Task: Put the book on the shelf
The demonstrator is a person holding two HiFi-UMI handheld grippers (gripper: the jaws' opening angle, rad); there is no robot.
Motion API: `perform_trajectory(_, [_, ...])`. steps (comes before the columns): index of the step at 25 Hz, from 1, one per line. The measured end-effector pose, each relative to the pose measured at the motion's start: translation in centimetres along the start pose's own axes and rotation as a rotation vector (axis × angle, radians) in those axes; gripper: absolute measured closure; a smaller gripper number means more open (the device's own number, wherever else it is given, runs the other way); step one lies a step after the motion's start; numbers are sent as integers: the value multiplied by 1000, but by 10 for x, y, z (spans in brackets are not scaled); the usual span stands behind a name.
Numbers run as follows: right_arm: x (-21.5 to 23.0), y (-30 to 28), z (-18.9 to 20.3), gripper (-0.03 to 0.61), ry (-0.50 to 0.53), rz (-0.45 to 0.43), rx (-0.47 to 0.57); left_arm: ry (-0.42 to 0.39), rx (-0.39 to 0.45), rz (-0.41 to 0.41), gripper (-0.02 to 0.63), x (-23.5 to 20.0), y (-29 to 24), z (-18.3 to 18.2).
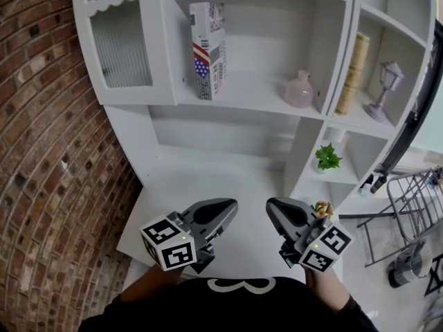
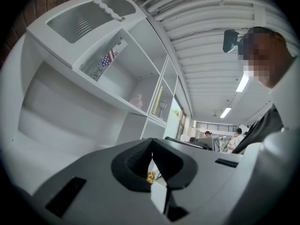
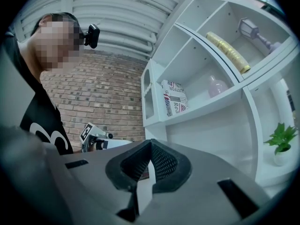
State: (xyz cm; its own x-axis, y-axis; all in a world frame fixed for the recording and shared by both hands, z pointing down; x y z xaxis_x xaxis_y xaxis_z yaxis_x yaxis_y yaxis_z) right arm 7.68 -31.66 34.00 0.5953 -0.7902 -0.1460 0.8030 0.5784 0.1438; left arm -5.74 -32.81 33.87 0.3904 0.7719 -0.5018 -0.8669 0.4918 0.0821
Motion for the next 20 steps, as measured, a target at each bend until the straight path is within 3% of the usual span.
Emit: perform_trajectory(20, [18, 11, 15, 571, -10, 18, -12, 5, -12, 0, 611, -4, -23, 7])
Point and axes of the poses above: the fingertips, and each gripper's own axes: y backward along the fingers, x to its right, z out of its underside, the point moved 4 cm from there along y, backward along the fingers, and after that the axes turned 14 degrees about y, right-handed, at the moved point
